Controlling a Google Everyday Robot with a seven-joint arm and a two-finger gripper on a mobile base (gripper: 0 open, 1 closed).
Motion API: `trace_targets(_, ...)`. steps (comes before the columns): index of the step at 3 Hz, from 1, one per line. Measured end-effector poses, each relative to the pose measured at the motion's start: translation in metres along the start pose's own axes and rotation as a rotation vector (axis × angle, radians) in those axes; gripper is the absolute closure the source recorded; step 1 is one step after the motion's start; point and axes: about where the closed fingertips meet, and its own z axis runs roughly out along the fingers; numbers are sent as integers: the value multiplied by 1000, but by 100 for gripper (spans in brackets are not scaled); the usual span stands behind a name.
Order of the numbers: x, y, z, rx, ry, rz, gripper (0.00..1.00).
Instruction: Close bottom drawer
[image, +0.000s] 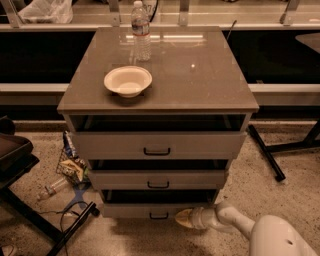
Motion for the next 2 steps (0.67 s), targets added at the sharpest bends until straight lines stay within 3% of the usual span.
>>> trace_targets(1, -1, -68, -11, 78, -31, 7, 100)
trace_targets(2, 0, -59, -11, 78, -31, 7, 100)
